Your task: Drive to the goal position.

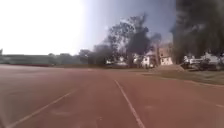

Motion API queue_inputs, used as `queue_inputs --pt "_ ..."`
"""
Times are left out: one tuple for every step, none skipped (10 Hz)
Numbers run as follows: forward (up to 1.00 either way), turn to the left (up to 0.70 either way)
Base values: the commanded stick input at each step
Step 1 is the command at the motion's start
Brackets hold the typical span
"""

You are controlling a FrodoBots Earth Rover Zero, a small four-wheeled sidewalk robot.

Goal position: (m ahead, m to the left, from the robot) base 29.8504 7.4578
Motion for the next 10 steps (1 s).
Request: queue_inputs --pt "0.70 0.00" --pt "0.70 0.00" --pt "0.70 0.00" --pt "0.70 0.00" --pt "0.70 0.00" --pt "0.70 0.00" --pt "0.70 0.00" --pt "0.70 0.00" --pt "0.70 0.00" --pt "0.70 0.00"
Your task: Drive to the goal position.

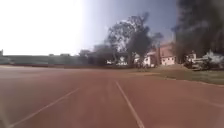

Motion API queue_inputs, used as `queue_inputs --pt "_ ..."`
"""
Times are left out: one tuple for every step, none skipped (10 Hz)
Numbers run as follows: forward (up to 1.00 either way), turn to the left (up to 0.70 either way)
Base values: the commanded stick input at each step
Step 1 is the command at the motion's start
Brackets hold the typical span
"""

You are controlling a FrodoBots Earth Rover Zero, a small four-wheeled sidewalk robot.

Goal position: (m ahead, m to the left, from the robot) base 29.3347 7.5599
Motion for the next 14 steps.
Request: queue_inputs --pt "0.70 0.00" --pt "0.70 0.00" --pt "0.70 0.00" --pt "0.70 0.00" --pt "0.70 0.00" --pt "0.70 0.00" --pt "0.70 0.00" --pt "0.70 0.00" --pt "0.70 0.00" --pt "0.70 0.00" --pt "0.70 0.00" --pt "0.70 0.00" --pt "0.70 0.00" --pt "0.70 0.00"
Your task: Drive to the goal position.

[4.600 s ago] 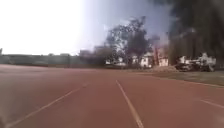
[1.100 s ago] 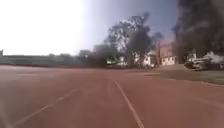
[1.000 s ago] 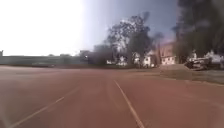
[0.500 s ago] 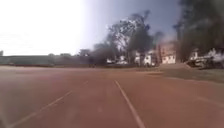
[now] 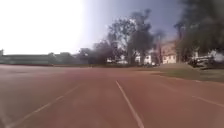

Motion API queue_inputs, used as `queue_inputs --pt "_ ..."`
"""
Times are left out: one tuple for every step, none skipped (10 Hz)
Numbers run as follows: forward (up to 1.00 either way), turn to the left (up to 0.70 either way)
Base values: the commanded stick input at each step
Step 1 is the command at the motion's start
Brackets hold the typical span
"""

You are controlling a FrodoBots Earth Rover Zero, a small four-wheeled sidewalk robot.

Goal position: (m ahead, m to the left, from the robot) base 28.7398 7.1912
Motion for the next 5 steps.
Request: queue_inputs --pt "0.70 0.00" --pt "0.70 0.00" --pt "0.70 0.00" --pt "0.70 0.00" --pt "0.70 0.00"
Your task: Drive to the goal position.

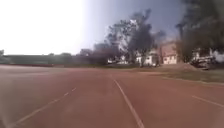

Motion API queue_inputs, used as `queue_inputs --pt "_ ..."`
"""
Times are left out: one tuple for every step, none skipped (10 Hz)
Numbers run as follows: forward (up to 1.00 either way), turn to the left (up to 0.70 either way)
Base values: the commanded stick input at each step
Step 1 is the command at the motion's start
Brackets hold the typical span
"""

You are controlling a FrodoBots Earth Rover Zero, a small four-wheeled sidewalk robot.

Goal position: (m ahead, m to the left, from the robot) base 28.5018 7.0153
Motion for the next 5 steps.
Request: queue_inputs --pt "0.70 0.00" --pt "0.70 0.00" --pt "0.70 0.00" --pt "0.70 0.00" --pt "0.70 0.00"
